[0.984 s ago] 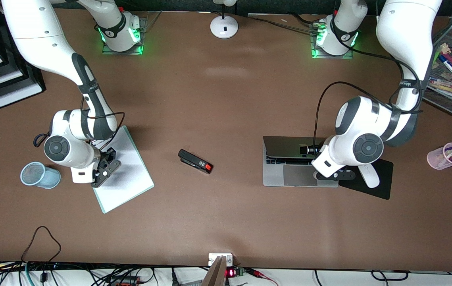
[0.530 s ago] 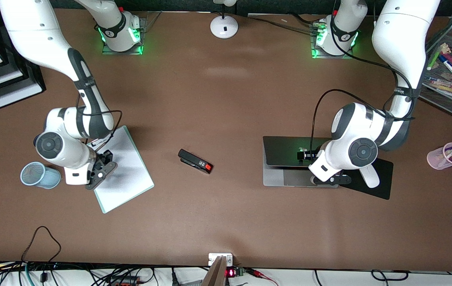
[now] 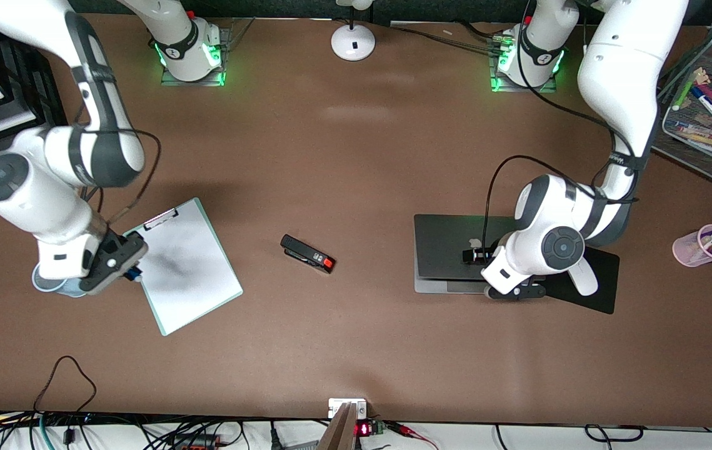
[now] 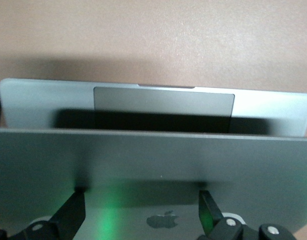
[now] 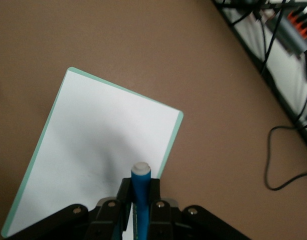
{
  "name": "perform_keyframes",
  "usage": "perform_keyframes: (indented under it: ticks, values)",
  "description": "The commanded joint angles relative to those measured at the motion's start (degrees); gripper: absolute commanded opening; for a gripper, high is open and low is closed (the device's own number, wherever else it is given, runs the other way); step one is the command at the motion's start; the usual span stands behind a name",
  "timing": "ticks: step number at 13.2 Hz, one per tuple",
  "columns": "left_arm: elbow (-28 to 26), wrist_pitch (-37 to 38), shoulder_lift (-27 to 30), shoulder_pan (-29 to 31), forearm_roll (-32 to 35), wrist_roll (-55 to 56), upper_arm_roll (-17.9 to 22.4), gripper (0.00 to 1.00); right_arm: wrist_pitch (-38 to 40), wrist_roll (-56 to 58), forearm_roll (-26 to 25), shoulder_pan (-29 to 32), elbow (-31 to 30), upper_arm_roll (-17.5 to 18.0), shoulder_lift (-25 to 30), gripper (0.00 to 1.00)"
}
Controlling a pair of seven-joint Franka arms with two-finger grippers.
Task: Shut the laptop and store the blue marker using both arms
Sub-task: 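Lift the blue marker with the right gripper toward the light blue cup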
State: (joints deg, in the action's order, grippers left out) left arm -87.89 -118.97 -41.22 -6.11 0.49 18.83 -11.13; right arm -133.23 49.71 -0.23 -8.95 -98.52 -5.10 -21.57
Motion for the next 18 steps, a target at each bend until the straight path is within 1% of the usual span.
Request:
perform_keyframes:
  ticks: [1, 2, 3, 5, 7, 9, 12, 14, 16, 18]
  values:
    - [2.4, -1.5, -2.6, -0.3, 1.3, -0.4, 0.3, 1.00, -0.2, 7.1, 0.5, 1.8, -0.6, 0.3, 2.9, 0.00]
    - [2.4, -1.7, -3.1, -0.3, 1.3, -0.4, 0.3, 1.00, -0.1, 9.8, 2.0, 2.5, -0.4, 0.3, 3.8, 0.00]
    - [2.4, -1.7, -3.5, -0.2, 1.3, -0.4, 0.4, 1.00, -0.1, 14.0, 5.1, 3.1, -0.1, 0.3, 4.3, 0.00]
    - [2.4, -2.4, -4.1, -0.1, 1.3, -0.4, 0.4, 1.00, 0.1, 23.8, 13.5, 4.7, 0.1, 0.3, 4.5, 0.00]
    - [2.5, -2.5, -4.7, 0.0, 1.2, -0.4, 0.4, 1.00, 0.3, 33.7, 18.7, 6.2, 0.1, 0.2, 4.6, 0.00]
    - [3.3, -2.3, -3.5, 0.6, 1.3, -0.4, 0.4, 1.00, 0.7, 44.1, 21.6, 7.8, 0.2, 0.3, 4.7, 0.00]
    - [4.7, 1.6, 1.2, 0.8, 1.3, 0.0, 0.8, 1.00, 7.8, 59.5, 29.9, 11.1, 0.8, 0.2, 4.3, 0.00]
    - [4.7, 4.1, 5.6, 1.6, 1.4, -0.2, 2.2, 1.00, 10.7, 67.6, 32.6, 12.9, 1.0, 0.2, 4.0, 0.00]
    - [4.4, 5.3, 10.4, 3.9, 1.4, -0.5, 2.2, 1.00, 13.9, 71.9, 32.9, 14.3, 1.4, 0.2, 3.8, 0.00]
    - [4.6, 8.1, 14.5, 4.5, 2.0, -0.5, 2.3, 1.00, 16.6, 75.2, 33.4, 16.2, 1.7, 0.3, 3.5, 0.00]
